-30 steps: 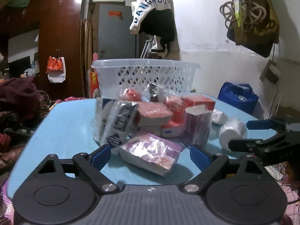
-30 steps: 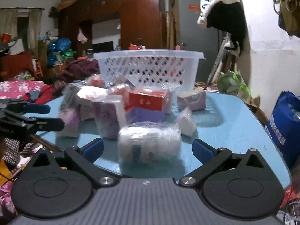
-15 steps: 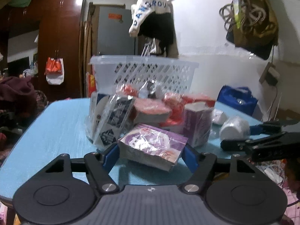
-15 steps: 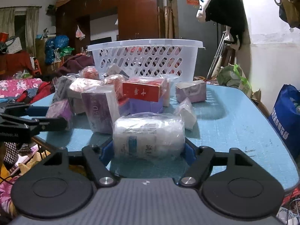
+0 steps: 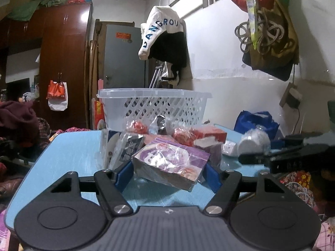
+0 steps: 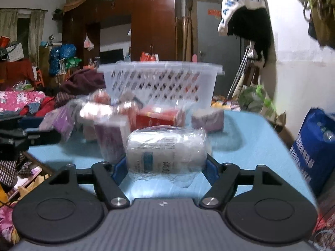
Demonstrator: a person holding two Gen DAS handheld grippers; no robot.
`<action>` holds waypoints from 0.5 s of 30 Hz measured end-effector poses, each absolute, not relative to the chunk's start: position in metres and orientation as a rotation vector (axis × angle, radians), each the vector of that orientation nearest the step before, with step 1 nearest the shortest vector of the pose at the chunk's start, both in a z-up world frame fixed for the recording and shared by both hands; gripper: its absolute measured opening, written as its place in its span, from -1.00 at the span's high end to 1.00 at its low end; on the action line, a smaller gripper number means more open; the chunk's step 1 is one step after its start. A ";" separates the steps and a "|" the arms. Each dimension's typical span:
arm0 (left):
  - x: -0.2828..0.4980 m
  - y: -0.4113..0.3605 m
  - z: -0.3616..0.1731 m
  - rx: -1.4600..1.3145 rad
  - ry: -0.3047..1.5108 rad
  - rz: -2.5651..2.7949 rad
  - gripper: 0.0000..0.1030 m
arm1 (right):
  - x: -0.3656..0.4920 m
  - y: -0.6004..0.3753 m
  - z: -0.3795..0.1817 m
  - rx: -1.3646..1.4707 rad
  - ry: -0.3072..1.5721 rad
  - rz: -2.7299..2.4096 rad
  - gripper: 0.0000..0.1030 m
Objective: Organize objects
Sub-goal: 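Grasp the purple box with the left tool while the right tool grasps the white cylinder package, then lift both packages over the basket and release them inside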
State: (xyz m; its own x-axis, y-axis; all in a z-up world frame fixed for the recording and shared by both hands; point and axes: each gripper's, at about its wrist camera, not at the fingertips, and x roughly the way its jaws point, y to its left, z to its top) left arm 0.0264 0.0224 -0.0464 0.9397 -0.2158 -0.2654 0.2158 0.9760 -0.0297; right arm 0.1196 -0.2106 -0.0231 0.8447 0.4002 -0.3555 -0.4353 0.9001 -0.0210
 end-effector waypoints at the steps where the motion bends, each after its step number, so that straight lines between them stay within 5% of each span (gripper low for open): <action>1: 0.027 0.024 -0.045 -0.008 0.266 -0.219 -0.46 | 0.120 -0.211 -0.018 -0.102 0.337 0.440 -0.46; 15: 0.058 0.038 0.009 -0.058 0.183 -0.225 -0.46 | 0.154 -0.203 0.022 -0.104 0.261 0.423 -0.46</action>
